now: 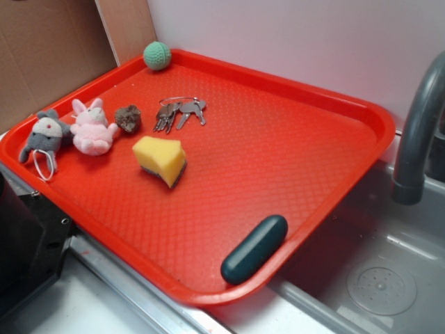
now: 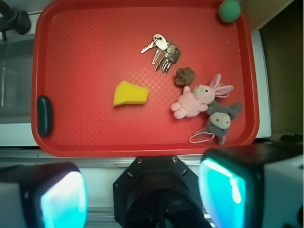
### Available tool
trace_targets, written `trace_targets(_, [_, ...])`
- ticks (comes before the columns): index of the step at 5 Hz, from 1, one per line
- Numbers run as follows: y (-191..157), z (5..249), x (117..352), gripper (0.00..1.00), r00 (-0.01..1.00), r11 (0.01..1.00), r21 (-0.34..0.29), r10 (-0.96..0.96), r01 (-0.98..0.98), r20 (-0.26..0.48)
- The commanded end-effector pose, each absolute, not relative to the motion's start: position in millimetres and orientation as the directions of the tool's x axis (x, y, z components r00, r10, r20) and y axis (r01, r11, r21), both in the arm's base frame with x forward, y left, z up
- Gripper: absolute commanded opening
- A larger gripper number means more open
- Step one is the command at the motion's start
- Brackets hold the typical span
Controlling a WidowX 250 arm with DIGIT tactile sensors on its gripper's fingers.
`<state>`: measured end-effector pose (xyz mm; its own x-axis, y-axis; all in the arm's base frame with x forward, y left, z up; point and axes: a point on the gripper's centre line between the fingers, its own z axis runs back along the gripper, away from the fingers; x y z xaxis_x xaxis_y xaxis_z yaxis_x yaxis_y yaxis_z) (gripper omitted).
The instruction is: Grab the green sponge.
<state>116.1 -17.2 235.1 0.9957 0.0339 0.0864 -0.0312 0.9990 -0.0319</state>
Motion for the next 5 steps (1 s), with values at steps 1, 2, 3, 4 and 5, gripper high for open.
trace_targets(1, [-17, 235, 116, 1.0, 0.996, 0.999, -0.032, 0.034, -0.031, 0.086])
trace_targets(2, [-13, 190, 145, 1.0, 0.973, 0.974, -0.059, -0.211, 0.217, 0.09])
trace_targets(3, [-18, 166, 166, 1.0, 0.885, 0.89, -0.042, -0.445, 0.454, 0.137])
trace_targets(4, [-25, 124, 179, 1.0, 0.747, 0.751, -0.016, -0.653, 0.66, 0.123])
trace_targets(5, [-30, 93, 187, 1.0, 0.56, 0.565, 0.017, -0.821, 0.825, 0.109])
